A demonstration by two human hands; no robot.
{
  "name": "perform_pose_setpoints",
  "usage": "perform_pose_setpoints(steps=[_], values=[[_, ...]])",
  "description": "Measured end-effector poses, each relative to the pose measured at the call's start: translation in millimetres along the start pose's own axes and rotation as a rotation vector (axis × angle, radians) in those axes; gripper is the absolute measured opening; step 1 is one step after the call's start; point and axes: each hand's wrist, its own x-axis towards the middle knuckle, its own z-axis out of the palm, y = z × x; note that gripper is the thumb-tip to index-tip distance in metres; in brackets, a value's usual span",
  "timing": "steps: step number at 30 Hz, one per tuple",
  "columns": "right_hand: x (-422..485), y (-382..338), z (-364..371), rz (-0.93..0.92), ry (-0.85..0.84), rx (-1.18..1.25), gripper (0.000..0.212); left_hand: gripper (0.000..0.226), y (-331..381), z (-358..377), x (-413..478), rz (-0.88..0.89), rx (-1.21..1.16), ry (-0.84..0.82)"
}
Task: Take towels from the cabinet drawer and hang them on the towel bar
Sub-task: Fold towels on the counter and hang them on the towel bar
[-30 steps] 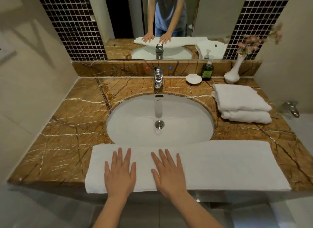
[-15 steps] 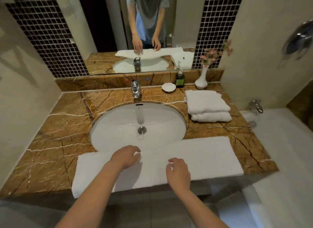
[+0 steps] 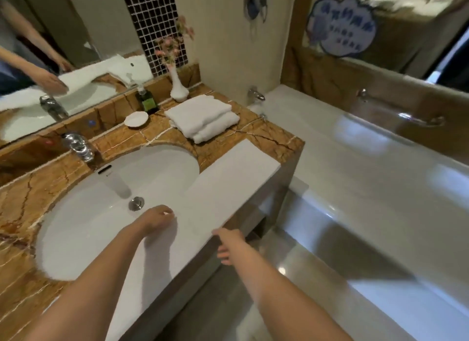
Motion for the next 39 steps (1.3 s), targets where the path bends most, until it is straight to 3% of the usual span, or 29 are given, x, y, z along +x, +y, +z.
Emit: perform_pose_setpoints(steps=[5, 10, 21, 25, 34, 39], values=[[-6, 10, 22, 0.0, -0.053, 0.127, 0.061, 0.032, -20, 6, 14, 0.012, 0.029, -0.04], [-2, 6, 38, -0.049, -0.034, 0.163, 0.041, 0.032, -24, -1, 23, 0.012, -0.13, 0.008], [-21, -6, 43, -0.148, 0.029, 0.162, 0.036, 0.025, -10, -29, -3, 0.089, -0.22, 0.042], [-41, -30, 40, -0.204, 0.064, 0.103, 0.02, 0.031, 2, -53, -22, 0.094, -0.332, 0.027], [-109, -97, 11, -0.397, 0.182, -0.057, 0.04, 0.017, 40, -106, -68, 0.192, -0.625, 0.079], [-148, -139, -6, -0.513, 0.246, -0.066, 0.014, 0.014, 70, -137, -99, 0.206, -0.751, 0.152]])
